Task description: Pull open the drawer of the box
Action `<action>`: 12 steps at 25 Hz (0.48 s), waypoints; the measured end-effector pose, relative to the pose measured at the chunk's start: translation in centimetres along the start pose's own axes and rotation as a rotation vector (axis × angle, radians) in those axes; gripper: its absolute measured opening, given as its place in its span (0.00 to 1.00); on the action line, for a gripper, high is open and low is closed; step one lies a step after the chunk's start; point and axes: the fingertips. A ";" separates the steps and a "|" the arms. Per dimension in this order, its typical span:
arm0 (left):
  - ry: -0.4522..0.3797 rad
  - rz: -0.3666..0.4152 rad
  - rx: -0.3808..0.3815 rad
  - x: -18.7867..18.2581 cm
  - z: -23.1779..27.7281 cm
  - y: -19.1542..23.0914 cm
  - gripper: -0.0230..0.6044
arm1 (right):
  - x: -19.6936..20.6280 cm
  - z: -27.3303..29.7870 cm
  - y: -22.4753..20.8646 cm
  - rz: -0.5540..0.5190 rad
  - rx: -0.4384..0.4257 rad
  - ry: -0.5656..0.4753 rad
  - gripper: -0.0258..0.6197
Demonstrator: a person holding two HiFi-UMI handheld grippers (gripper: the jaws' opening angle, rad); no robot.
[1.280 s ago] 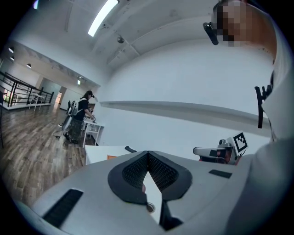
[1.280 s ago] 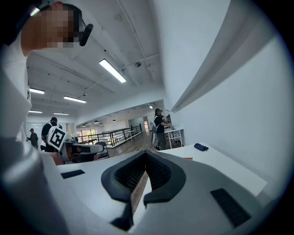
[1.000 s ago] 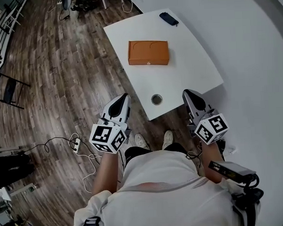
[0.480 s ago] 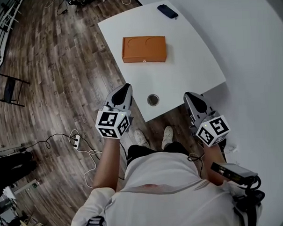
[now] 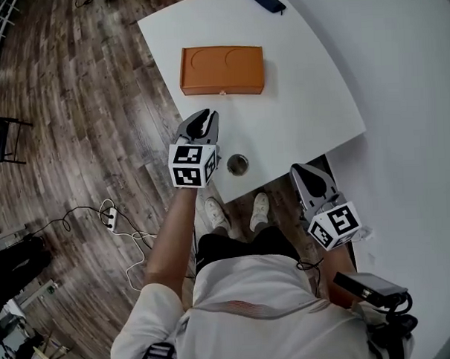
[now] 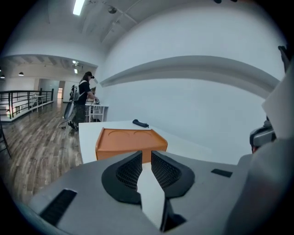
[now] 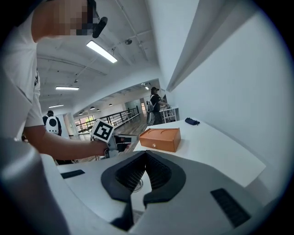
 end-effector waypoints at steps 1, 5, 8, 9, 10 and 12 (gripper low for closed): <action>0.011 -0.008 -0.001 0.3 0.8 0.4 0.13 | 0.3 0.1 -0.1 0.001 0.002 0.011 0.04; 0.053 -0.031 -0.015 1.4 3.1 1.7 0.23 | 1.3 -0.1 -0.2 -0.020 0.014 0.048 0.04; 0.094 -0.063 -0.016 2.7 5.5 2.8 0.28 | 2.3 0.3 -1.3 -0.020 0.025 0.074 0.04; 0.110 -0.071 -0.014 3.1 6.5 3.1 0.30 | 2.7 0.6 -1.8 -0.014 0.027 0.083 0.04; 0.127 -0.076 -0.011 3.5 7.3 3.3 0.32 | 3.0 0.8 -2.2 -0.009 0.029 0.091 0.04; 0.157 -0.082 -0.010 4.1 8.6 3.5 0.32 | 3.5 1.1 -2.6 0.003 0.030 0.098 0.04</action>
Point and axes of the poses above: the fingertips, and each gripper's own axes: z forward along the fingers, y to its left, x out of its underside, and after that the axes turned 12 degrees about x, right-handed
